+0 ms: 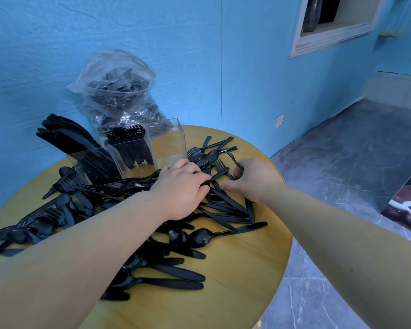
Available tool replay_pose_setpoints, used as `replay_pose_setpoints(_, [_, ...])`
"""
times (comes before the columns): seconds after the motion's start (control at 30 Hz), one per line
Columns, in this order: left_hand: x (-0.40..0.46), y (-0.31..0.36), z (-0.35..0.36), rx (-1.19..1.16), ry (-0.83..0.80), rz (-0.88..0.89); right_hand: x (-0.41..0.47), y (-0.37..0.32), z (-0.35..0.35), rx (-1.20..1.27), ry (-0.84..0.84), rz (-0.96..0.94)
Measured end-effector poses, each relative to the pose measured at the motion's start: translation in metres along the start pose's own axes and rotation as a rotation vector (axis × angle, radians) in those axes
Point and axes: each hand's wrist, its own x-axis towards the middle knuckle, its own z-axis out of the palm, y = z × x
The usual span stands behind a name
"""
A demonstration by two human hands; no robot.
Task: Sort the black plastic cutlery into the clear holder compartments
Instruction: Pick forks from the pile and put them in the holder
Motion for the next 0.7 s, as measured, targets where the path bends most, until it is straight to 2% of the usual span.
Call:
replay_pose_setpoints(0.2, [-0.004,-0.003,0.003,-0.006,-0.018,0.017,0.003,-0.009,0.006,-0.050,-0.038,0.044])
replay_pose_setpoints(0.7, [-0.012,-0.007,0.003,-0.037,0.005,0.050,0.012,-0.007,0.010,0.024,-0.045,0.135])
